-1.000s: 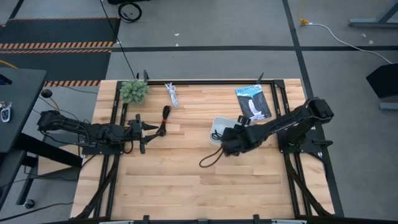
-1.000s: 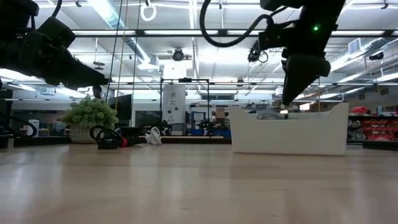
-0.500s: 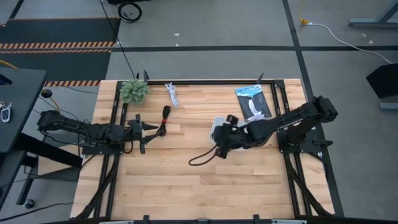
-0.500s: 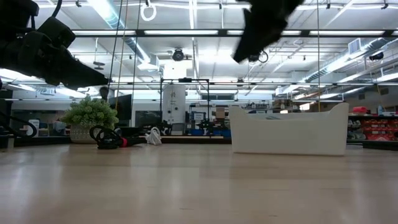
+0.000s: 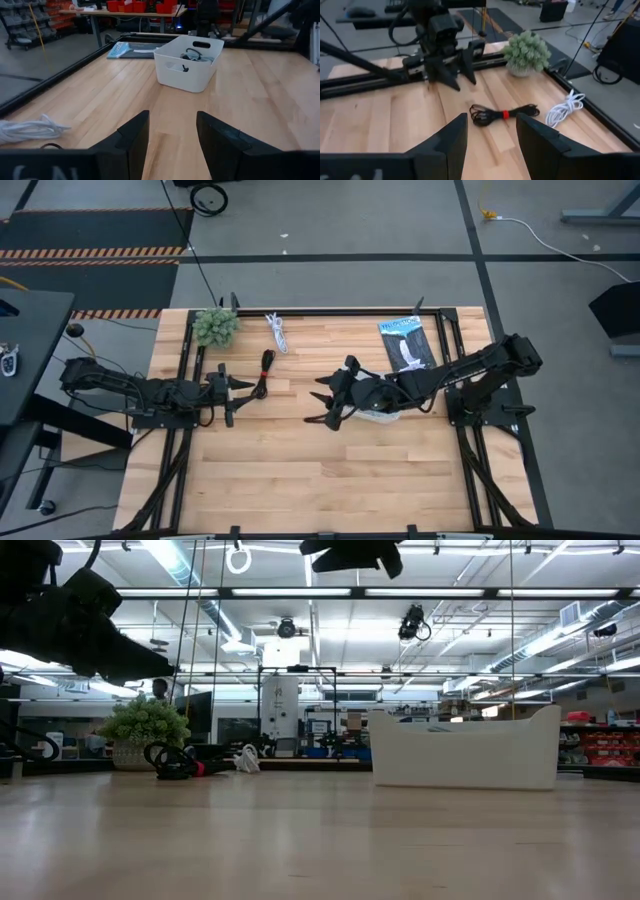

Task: Pick and place USB-C Cables
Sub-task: Put the black charger cable into the white bin

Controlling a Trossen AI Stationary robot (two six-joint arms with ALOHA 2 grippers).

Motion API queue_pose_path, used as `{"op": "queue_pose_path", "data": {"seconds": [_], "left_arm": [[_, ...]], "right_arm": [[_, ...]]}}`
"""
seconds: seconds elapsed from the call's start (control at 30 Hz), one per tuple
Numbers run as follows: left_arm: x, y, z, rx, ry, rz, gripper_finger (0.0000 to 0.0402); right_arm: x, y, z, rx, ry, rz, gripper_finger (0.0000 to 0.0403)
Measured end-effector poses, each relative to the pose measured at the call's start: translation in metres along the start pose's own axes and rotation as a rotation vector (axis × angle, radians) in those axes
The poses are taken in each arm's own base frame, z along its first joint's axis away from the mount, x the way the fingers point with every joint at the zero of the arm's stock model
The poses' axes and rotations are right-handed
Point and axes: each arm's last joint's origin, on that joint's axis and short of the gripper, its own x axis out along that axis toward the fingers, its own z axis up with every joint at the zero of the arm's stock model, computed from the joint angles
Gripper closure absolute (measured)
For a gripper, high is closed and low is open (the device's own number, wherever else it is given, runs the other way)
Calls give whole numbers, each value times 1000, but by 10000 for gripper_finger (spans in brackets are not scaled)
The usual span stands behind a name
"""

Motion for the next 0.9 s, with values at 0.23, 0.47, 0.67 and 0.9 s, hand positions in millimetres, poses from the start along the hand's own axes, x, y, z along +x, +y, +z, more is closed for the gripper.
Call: {"op": "queue_pose_path", "data": {"seconds": [0.23, 0.47, 0.67, 0.9], "left_arm": [[0, -1, 6, -400, -49, -35, 230], [0, 2, 11, -351, -127, 96, 230], [3, 1, 10, -281, 61, 154, 230], [12, -2, 25, -210, 303, 275, 226]], "right_arm": [[22, -4, -2, 40, -47, -29, 228], [48, 14, -36, -37, 54, -14, 228], [27, 16, -33, -47, 109, -15, 228], [-10, 22, -9, -55, 8, -27, 228]]}}
